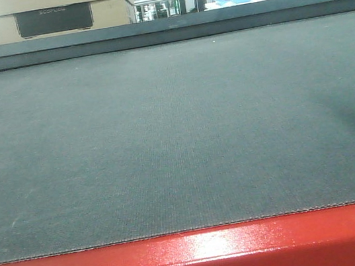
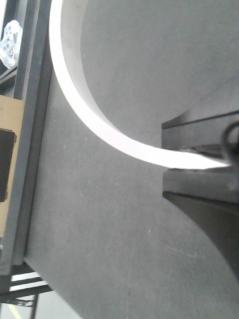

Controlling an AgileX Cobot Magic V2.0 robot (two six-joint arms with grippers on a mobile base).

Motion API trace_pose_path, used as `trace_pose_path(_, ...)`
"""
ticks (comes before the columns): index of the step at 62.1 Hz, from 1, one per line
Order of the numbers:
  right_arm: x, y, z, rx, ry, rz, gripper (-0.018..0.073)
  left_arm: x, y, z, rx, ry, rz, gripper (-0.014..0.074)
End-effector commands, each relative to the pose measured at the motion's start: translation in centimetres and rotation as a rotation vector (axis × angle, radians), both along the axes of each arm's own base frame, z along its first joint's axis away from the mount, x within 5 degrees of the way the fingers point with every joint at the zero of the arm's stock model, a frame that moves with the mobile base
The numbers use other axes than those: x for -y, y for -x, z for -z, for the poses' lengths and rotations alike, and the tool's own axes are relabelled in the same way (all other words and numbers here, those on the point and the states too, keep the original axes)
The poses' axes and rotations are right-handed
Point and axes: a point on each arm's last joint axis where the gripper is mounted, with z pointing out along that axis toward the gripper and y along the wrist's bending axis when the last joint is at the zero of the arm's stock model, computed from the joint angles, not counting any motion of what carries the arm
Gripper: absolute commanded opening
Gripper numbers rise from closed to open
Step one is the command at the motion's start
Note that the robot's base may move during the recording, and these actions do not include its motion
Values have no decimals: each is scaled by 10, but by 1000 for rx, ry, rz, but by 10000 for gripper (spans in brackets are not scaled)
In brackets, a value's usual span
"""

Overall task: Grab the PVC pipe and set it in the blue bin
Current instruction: 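Close the left gripper on the clamp and lift it up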

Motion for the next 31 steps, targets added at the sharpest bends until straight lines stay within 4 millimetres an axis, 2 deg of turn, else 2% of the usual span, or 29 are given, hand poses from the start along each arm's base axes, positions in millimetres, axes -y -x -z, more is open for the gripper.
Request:
trace_pose_path(1, 2, 8, -1, 41, -5, 5, -169, 1, 18, -4, 55, -12, 4, -111)
trace_pose_path(12, 4, 25, -6, 92, -13, 2, -169, 3, 45, -8, 106, -12, 7, -111)
trace_pose_path(31, 6, 42, -7, 101, -5, -7, -163, 4, 60, -7, 77, -11, 15, -111)
